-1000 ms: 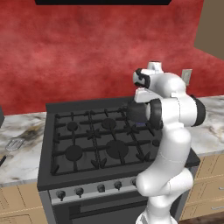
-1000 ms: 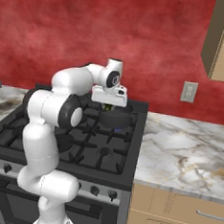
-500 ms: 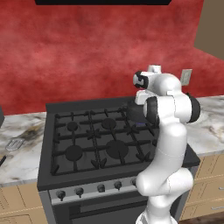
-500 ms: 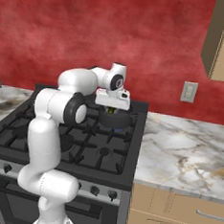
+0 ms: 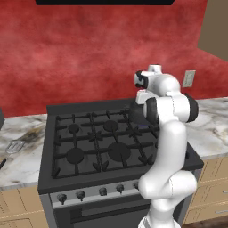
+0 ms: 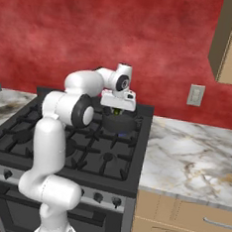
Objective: Put the cucumber and eggplant in the pot. Retrieve the spatula and lightly stir the vegetables in the pot.
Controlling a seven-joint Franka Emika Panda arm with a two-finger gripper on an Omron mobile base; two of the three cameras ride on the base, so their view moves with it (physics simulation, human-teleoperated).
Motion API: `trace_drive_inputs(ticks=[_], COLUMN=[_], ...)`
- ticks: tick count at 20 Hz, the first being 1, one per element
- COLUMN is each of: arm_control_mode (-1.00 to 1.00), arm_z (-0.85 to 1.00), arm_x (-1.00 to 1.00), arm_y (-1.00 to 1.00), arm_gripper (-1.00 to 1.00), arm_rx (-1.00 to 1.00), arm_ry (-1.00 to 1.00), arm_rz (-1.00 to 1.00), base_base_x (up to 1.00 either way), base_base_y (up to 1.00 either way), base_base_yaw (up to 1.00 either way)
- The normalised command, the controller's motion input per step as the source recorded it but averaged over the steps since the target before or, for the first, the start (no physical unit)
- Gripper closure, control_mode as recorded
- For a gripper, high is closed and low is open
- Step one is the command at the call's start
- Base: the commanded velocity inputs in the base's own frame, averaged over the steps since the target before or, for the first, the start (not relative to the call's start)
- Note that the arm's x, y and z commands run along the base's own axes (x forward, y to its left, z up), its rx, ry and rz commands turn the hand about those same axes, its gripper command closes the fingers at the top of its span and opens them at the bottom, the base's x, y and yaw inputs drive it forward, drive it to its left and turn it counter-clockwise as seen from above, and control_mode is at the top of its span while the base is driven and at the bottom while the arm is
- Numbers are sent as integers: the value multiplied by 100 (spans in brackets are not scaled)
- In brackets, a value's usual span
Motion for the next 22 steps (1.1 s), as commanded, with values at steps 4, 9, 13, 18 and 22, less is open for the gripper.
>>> trace_drive_inputs(ticks=[4,9,13,18,22], arm_control_mode=[-100,-100,-100,-100,-100], arm_z=[-21,-3,-10,-20,-17], arm_x=[4,0,0,0,0], arm_y=[0,0,0,0,0], arm_gripper=[100,100,100,100,100], arm_rx=[0,0,0,0,0], arm_ry=[0,0,0,0,0], arm_rz=[0,0,0,0,0], base_base_x=[0,0,0,0,0], base_base_y=[0,0,0,0,0], base_base_yaw=[0,0,0,0,0])
